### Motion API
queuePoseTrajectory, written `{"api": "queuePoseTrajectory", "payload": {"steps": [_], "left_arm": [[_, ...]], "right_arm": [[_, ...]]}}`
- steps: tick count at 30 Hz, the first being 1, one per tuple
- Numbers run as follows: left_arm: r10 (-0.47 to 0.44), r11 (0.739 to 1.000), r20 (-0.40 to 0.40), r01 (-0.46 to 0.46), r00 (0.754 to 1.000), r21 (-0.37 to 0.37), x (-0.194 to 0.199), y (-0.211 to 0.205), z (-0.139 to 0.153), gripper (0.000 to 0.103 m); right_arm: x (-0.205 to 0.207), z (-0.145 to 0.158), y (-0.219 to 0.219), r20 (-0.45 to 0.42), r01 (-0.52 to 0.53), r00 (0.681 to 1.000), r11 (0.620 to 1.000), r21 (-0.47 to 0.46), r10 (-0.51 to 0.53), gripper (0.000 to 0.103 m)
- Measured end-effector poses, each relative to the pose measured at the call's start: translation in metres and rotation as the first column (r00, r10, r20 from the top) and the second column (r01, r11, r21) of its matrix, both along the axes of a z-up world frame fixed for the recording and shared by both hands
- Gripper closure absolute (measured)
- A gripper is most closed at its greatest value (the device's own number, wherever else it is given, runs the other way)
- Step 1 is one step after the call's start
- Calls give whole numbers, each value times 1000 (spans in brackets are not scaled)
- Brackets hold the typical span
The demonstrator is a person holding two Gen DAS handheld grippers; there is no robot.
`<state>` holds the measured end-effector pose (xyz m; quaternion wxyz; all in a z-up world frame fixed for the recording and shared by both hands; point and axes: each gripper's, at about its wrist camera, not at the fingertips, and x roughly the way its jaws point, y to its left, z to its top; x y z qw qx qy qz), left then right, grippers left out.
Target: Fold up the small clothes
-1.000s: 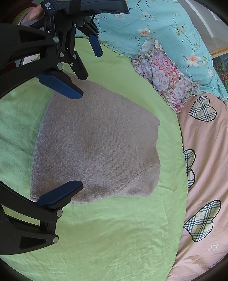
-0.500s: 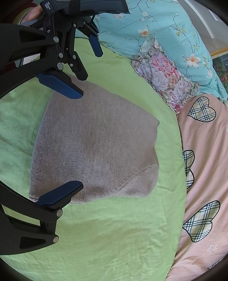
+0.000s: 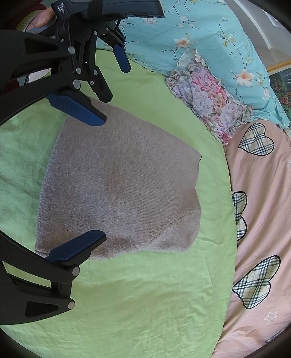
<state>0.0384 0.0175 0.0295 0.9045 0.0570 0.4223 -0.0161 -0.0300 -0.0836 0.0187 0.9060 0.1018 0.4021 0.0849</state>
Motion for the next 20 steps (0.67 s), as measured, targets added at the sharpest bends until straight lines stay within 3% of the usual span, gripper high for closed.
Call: {"api": "queuePoseTrajectory", "payload": {"steps": [20], "left_arm": [[39, 999, -14, -39, 999, -11, 16, 6, -3, 7]], "right_arm": [[13, -3, -15, -1, 19, 1000, 1000, 13, -19, 9]]}}
